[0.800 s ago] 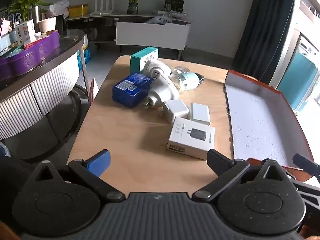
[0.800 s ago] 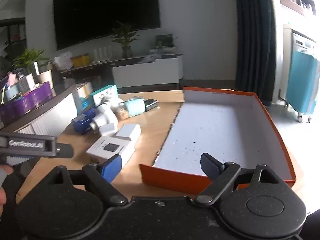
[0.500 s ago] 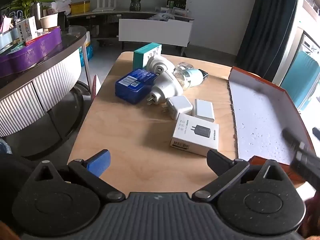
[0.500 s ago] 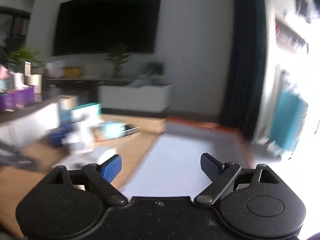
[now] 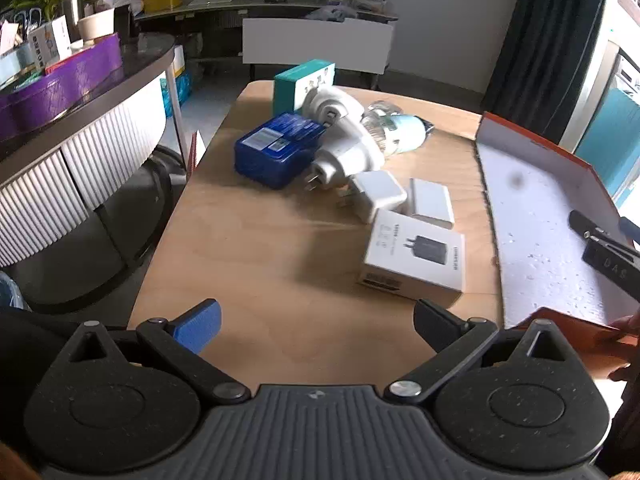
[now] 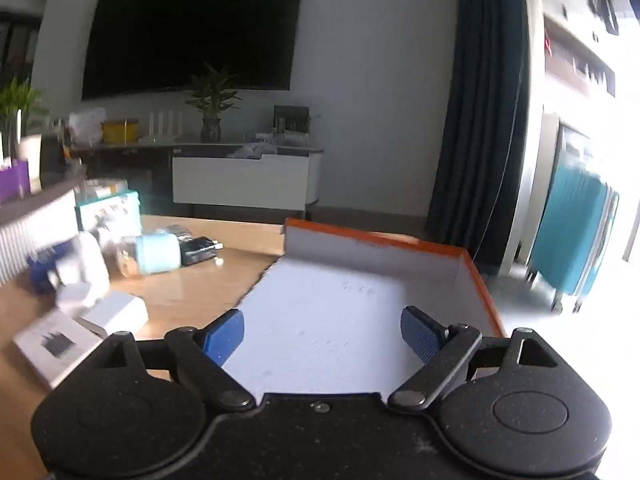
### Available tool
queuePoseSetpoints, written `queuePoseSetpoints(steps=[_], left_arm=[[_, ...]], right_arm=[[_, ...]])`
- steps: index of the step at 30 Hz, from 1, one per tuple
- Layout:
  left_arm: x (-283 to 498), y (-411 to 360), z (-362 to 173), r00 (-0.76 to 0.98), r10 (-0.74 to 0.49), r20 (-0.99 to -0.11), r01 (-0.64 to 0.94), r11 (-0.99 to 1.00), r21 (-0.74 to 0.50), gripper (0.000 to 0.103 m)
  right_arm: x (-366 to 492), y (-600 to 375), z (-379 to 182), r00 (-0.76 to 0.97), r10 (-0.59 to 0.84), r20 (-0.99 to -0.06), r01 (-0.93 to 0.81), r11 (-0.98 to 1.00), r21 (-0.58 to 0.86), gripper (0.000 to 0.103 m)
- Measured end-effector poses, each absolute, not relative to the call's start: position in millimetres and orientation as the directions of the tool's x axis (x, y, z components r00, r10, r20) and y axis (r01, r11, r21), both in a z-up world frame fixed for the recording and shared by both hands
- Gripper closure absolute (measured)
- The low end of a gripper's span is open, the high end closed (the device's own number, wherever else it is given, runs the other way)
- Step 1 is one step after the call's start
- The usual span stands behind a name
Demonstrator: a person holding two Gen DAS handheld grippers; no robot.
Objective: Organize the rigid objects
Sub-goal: 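Move the left tool toward the white charger box on the table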
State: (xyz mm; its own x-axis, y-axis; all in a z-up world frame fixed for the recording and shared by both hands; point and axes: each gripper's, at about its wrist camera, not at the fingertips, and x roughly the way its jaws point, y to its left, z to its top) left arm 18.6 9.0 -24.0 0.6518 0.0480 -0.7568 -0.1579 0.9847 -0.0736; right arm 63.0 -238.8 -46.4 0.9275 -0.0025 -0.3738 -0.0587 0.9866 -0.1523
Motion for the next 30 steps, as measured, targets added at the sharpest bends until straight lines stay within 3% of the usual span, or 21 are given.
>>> queuePoseSetpoints(steps=[3, 6, 10, 13, 16, 22, 27, 30], left_arm=[[23, 16, -27, 0.644, 0.047, -0.764, -0.173, 0.981, -0.086, 0.000], [27, 20, -30, 0.637, 0.044, -0.770, -0.179, 0.980, -0.092, 0.000], [29, 28, -32, 0.637, 0.042, -0.770, -0.199, 0.974, -0.112, 0.000], [31, 33, -33, 0.634, 0.044, -0.772, -0.222, 0.967, -0.127, 0.000], [32, 30, -31, 0.640, 0.027, -0.768, -0.210, 0.968, -0.140, 0.000], [33, 9, -25, 0.661, 0.007, -0.750, -0.134, 0.985, -0.109, 0.000], [38, -5, -24, 0.680, -0.038, -0.732, -0.086, 0.988, -0.131, 0.000], [40, -16, -21, 0.698, -0.031, -0.715, -0.065, 0.992, -0.106, 0.000]], right_arm=[[71, -248, -46, 0.921, -0.019, -0.390, -0.055, 0.983, -0.175, 0.002], [74, -263, -41, 0.914, -0.008, -0.406, -0.034, 0.995, -0.096, 0.002], [62, -255, -34, 0.922, -0.106, -0.373, 0.056, 0.988, -0.142, 0.002], [42, -236, -22, 0.935, -0.022, -0.355, -0.025, 0.991, -0.128, 0.001], [35, -211, -16, 0.866, 0.166, -0.472, -0.182, 0.983, 0.012, 0.001], [33, -183, -15, 0.784, 0.214, -0.583, -0.199, 0.976, 0.090, 0.001], [20, -185, -4, 0.818, 0.156, -0.553, -0.116, 0.988, 0.107, 0.001], [18, -195, 0, 0.820, 0.204, -0.535, -0.142, 0.978, 0.155, 0.001]])
